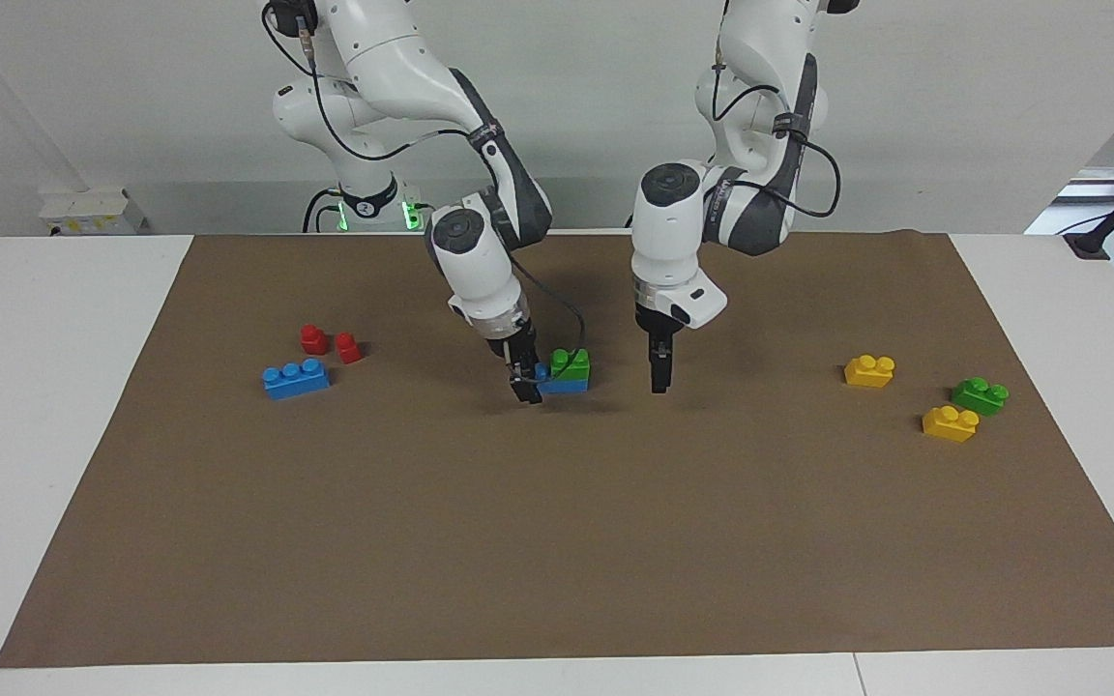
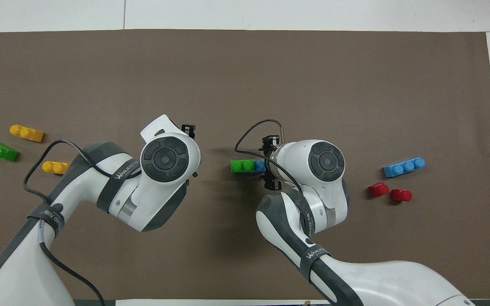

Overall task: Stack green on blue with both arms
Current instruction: 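Open both grippers and withdraw them from the joined bricks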

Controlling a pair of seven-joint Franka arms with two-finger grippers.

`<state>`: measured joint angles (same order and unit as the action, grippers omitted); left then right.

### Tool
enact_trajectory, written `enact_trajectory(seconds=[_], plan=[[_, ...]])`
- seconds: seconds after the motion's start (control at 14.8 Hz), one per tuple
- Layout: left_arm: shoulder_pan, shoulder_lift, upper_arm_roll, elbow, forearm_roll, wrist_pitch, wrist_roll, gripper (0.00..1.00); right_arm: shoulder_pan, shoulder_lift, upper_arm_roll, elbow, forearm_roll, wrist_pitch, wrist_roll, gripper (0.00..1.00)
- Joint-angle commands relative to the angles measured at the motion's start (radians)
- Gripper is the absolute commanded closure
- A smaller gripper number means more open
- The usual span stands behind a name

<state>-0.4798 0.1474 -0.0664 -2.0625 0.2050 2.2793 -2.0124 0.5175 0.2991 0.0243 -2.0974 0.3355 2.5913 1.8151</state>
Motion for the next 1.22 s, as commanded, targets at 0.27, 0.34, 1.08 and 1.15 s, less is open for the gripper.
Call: enact_trajectory(seconds=[0.27, 0.34, 1.08, 1.15], plan=[[0.145, -0.037, -0.006, 0.007, 0.008, -0.109, 0.415, 0.0, -0.193, -0.051, 0.005, 0.019, 0.02, -0.18, -0.331, 0.15], [0.167, -0.04, -0.003, 0.01, 0.007, -0.119, 0.491, 0.0, -0.226, -0.061, 0.005, 0.037, 0.019, -0.209, -0.423, 0.08], [0.397, -0.054, 0.005, 0.103, 0.008, -0.223, 1.314, 0.0, -0.459, -0.12, -0.003, 0.374, -0.195, -0.753, -1.26, 0.0], [0.409, -0.052, 0.007, 0.125, 0.008, -0.253, 1.407, 0.0, -0.459, -0.121, -0.003, 0.419, -0.235, -0.799, -1.337, 0.0]])
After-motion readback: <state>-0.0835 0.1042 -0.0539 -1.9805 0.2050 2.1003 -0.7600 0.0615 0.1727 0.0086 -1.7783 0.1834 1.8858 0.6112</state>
